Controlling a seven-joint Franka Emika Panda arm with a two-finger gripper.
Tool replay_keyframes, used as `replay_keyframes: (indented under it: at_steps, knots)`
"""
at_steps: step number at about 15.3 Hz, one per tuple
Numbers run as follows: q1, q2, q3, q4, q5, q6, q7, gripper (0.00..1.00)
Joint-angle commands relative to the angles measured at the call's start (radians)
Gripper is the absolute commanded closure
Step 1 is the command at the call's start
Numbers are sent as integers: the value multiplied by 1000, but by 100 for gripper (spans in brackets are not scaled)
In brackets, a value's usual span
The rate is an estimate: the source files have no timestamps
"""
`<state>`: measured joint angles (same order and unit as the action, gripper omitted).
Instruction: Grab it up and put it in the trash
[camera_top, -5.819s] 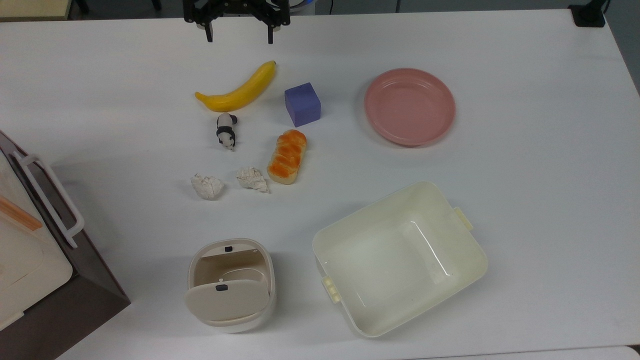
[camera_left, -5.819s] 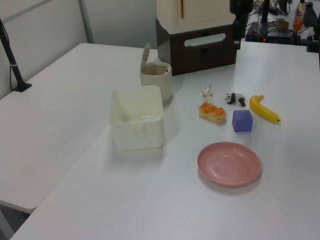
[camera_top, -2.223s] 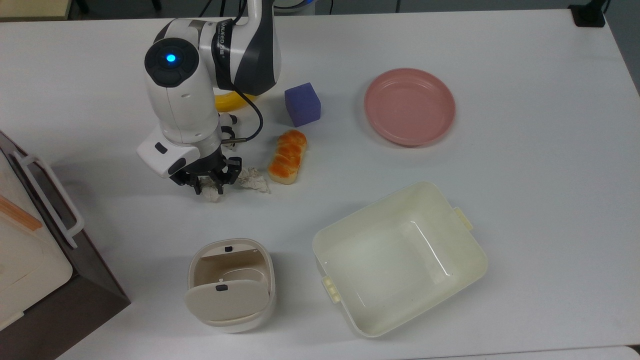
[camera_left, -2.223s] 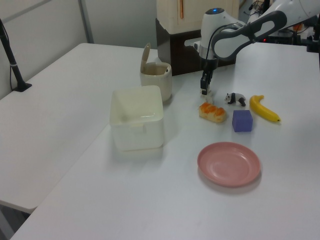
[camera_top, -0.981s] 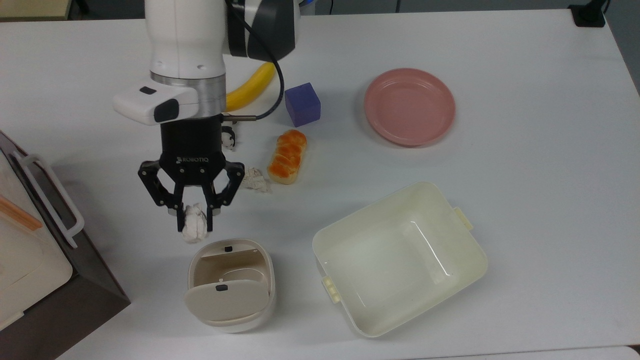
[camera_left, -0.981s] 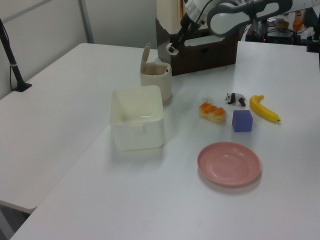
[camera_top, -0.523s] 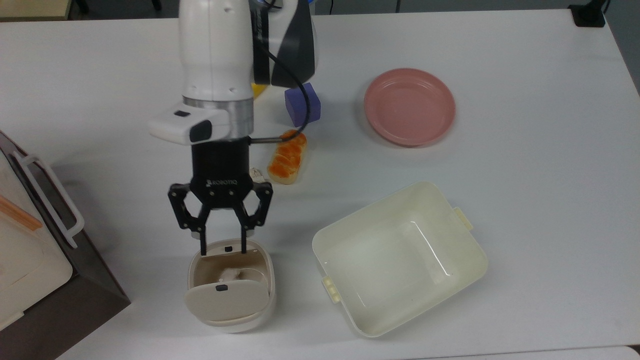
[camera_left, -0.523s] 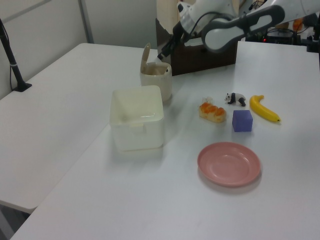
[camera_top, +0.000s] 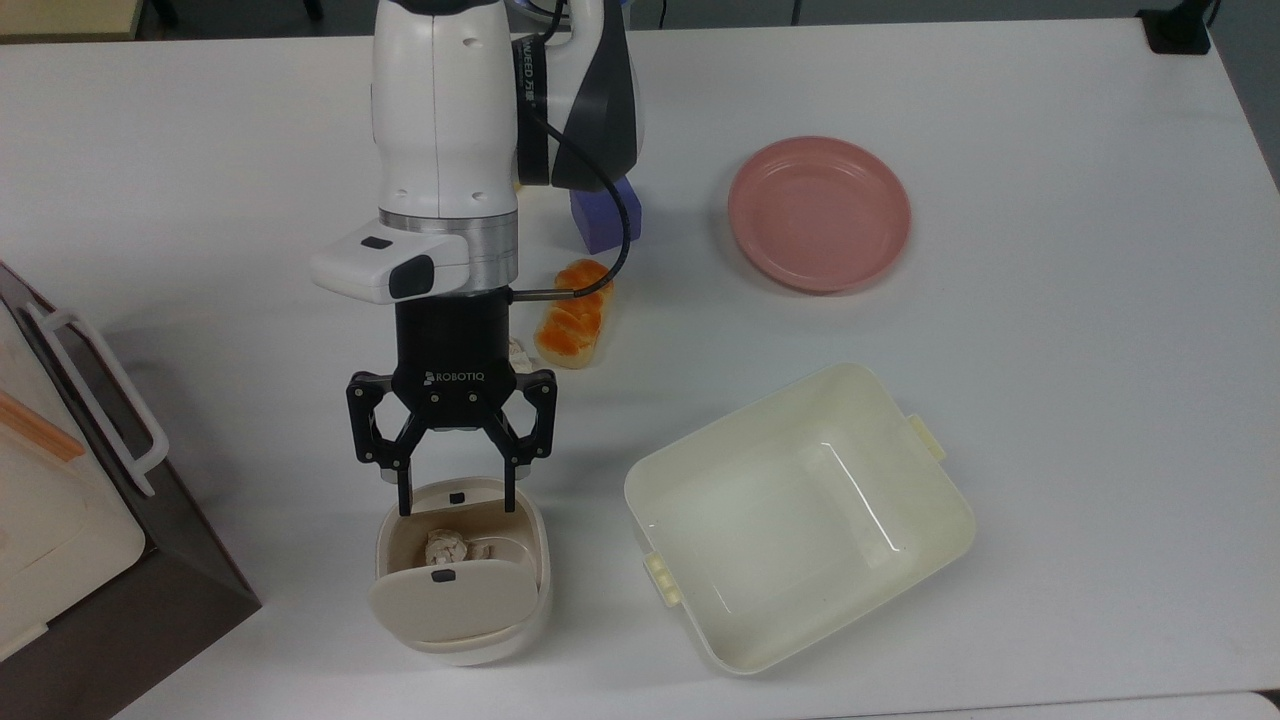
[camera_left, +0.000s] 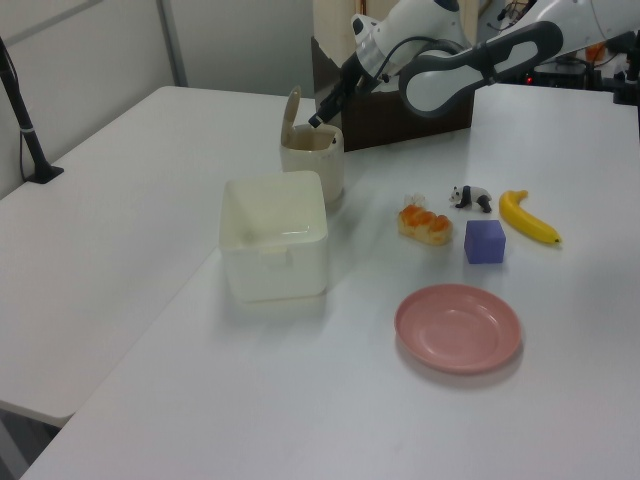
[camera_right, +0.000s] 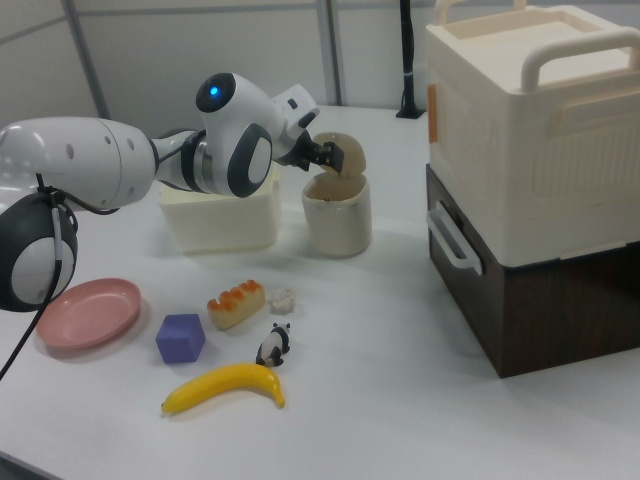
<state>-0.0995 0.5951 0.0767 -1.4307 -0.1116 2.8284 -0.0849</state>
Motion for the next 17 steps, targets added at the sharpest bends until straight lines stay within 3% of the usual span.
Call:
replay_keyframes:
  at_steps: [1,2,4,8,11,13,17]
  knots:
    - [9,-106,-11,-70,0,-262,25,20]
    - [9,-129,-11,-70,0,-376,25,19]
    - [14,-181,-11,-71,0,-579,36,2]
    - [17,-300,-11,-73,0,-923,57,0]
    - [26,-376,-9,-73,-10,-1114,169,0]
    - [27,-420,-9,-83,-3,-1190,182,0]
    - [27,-508,-8,-171,-2,-1189,218,0]
